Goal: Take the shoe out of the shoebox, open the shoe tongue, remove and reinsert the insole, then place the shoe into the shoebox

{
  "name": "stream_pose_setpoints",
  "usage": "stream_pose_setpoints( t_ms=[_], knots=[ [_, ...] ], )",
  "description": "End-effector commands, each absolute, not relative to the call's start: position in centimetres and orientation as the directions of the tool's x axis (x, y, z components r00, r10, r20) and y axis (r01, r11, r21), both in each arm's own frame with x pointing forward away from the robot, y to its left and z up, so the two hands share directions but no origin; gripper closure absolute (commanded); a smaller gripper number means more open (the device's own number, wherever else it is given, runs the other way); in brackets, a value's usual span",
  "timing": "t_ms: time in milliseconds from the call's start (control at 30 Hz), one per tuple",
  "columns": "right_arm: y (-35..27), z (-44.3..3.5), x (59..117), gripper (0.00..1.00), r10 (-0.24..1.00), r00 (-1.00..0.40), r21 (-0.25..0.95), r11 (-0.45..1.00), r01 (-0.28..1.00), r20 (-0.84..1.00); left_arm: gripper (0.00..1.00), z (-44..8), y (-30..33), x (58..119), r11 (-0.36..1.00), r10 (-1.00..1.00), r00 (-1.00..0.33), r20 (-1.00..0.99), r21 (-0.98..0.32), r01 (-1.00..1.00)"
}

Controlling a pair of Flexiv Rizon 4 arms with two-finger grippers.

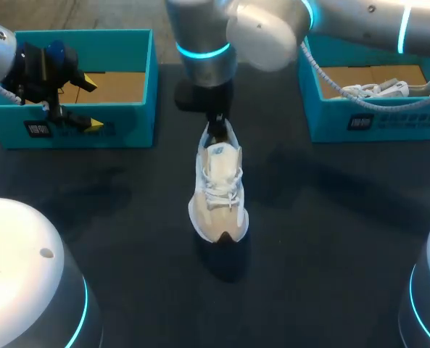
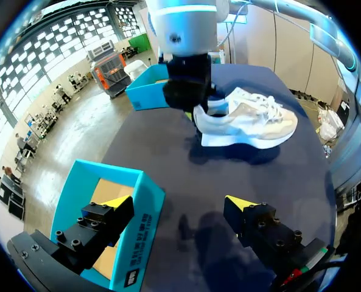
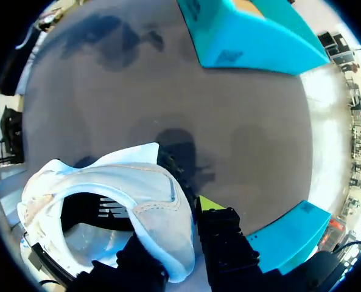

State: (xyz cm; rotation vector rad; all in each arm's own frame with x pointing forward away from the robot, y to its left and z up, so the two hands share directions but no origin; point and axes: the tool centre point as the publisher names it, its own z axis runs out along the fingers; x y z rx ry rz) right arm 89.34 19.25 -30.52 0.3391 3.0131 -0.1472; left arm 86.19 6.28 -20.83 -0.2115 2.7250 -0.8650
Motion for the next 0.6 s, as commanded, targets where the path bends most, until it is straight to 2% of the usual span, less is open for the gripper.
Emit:
stream_pose_setpoints(
  t_ms=[33, 400, 600],
  knots=[
    [17.8, -24.8, 87.7, 1.0, 0.211, -0.97, -0.056, 0.974, 0.22, -0.124, 0.0, -20.8, 6.3, 86.2, 0.812, -0.218, -0.952, -0.214, -0.581, -0.056],
    [17.3, -17.6, 87.0, 1.0, 0.158, -0.97, -0.043, 0.985, 0.169, -0.187, 0.0, -20.8, 6.3, 86.2, 0.812, -0.218, -0.952, -0.214, -0.581, -0.056],
    [17.2, -16.9, 87.0, 1.0, 0.154, -0.965, -0.008, 0.987, 0.159, -0.213, 0.0, -20.8, 6.3, 86.2, 0.812, -0.218, -0.952, -0.214, -0.581, -0.056]
  ],
)
